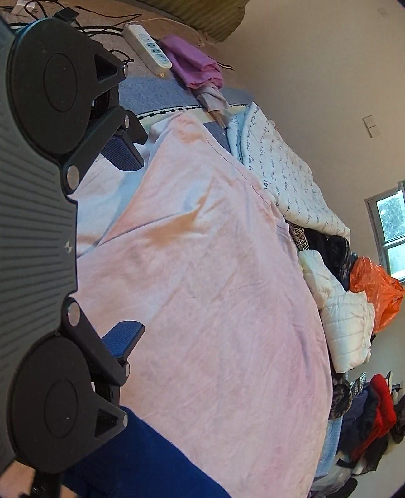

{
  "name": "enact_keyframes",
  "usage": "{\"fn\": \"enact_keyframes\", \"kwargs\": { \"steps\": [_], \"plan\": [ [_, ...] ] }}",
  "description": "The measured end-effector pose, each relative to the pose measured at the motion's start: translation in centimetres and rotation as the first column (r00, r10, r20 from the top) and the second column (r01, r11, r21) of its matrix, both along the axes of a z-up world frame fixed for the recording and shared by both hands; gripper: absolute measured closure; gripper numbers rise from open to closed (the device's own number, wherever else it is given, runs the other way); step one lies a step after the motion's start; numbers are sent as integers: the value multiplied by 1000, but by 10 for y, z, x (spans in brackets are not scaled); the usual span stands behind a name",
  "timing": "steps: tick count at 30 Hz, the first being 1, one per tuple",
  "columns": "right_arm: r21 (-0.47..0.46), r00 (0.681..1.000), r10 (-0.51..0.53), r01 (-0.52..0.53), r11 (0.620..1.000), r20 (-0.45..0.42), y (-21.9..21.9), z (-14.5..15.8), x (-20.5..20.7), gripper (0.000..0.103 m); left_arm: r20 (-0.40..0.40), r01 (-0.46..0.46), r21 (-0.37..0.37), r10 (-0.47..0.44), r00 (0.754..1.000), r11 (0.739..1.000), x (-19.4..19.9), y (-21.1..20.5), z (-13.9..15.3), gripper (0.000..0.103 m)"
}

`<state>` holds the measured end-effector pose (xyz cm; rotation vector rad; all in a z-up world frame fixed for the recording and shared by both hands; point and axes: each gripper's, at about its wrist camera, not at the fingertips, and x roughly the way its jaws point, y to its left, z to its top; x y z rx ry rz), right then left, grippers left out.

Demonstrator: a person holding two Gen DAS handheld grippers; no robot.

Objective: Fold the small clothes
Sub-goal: 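Move the left tool around the sweater to the other sleeve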

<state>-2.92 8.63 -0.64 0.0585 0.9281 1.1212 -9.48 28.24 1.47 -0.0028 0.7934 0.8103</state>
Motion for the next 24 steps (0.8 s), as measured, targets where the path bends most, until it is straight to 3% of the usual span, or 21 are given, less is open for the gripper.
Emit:
{"fn": "enact_keyframes", "kwargs": {
  "steps": [3,6,8,9,11,14,16,18,20,24],
  "plan": [
    [92,985,170,-170,981,2,15,6,-26,12,44,-20,6,20,999,1000,-3,11,14,0],
    [215,918,381,-395,893,105,19,27,-59,13,75,-28,15,27,997,999,-7,16,25,0],
    [232,886,426,-461,857,183,13,39,-69,13,82,-11,2,11,997,1000,-9,16,27,0],
    [222,885,420,-458,861,200,10,42,-69,12,80,4,-8,-4,997,1000,-8,14,26,0],
    [176,911,368,-399,900,185,5,42,-57,12,66,42,-24,-41,997,999,-6,7,22,0],
    [123,972,217,-227,966,89,-4,27,-26,13,46,62,-21,-61,997,998,-4,0,16,0],
    [18,994,92,-93,995,67,-3,17,-10,14,50,90,-42,-87,995,995,-3,-2,15,0],
    [-61,994,1,6,998,107,-1,10,-2,20,73,137,-69,-132,989,988,-7,-6,15,0],
    [-68,985,-87,98,993,149,-10,11,4,19,74,235,-94,-228,971,968,-8,-19,11,0],
    [-32,951,-254,263,964,176,-41,14,18,14,40,426,-83,-424,905,901,-7,-60,-7,0]
  ]
}}
